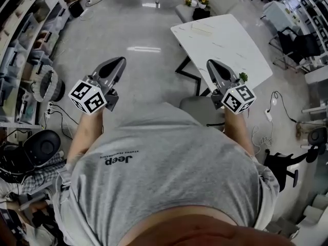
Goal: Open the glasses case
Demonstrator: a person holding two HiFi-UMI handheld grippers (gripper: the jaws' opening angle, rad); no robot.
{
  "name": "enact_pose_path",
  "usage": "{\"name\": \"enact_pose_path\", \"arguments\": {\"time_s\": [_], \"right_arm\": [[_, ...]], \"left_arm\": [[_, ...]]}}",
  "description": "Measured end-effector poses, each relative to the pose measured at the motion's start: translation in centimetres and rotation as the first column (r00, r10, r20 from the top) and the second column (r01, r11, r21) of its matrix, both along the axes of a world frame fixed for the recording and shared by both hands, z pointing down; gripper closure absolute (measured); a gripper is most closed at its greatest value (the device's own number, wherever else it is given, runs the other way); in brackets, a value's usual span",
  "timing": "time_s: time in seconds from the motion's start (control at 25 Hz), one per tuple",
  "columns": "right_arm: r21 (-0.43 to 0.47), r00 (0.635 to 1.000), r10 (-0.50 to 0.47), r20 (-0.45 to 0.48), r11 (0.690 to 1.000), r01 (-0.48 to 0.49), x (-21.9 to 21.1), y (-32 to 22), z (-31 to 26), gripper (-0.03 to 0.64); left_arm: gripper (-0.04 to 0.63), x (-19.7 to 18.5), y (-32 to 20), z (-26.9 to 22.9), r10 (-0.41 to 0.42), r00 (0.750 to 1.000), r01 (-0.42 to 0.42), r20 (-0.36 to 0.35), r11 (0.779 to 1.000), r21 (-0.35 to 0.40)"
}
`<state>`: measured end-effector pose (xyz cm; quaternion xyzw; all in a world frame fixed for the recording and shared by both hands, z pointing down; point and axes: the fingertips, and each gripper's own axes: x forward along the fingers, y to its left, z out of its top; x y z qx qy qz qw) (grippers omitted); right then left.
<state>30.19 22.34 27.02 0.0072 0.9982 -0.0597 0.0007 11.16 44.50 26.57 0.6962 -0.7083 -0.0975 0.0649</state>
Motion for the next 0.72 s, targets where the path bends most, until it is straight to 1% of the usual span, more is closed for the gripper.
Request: {"name": "enact_pose_path", "arguments": {"time_s": [0.16, 0.24, 0.4, 0.48, 0.6, 0.72], "right_arm": [[-0.030, 1.000, 0.002, 0.008, 1.000, -0.002, 0.5, -1.9, 0.8, 0.614], [-0.038, 1.000, -0.002, 0.007, 0.999, 0.002, -0.1, -2.4, 1.1, 0.614], [-0.048, 1.000, 0.005, -0.005, 0.999, -0.005, -2.6, -3.5, 1.6, 0.614], [-0.044, 1.000, 0.012, -0.013, 0.999, -0.012, -4.8, -3.8, 1.7, 0.614], [-0.029, 0.999, 0.035, -0.023, 0.999, -0.036, -9.3, -4.5, 2.0, 0.614], [-0.011, 0.997, 0.074, -0.015, 0.997, -0.074, -13.3, -6.1, 2.0, 0.614]], "left_arm": [[0.538, 1.0, -1.9, 0.0, 0.010, 1.000, -0.009, 0.010, 1.000, -0.028], [0.538, 0.4, -2.5, 0.1, 0.010, 1.000, -0.010, 0.016, 0.999, -0.034], [0.538, -2.0, -3.8, 0.7, 0.017, 1.000, -0.017, -0.003, 0.999, -0.035], [0.538, -4.1, -4.4, 1.2, 0.032, 0.999, -0.033, -0.008, 0.999, -0.039], [0.538, -9.0, -5.6, 2.4, 0.061, 0.998, -0.061, -0.010, 0.997, -0.041], [0.538, -13.7, -7.7, 3.0, 0.101, 0.995, -0.101, -0.012, 0.995, -0.015]]}}
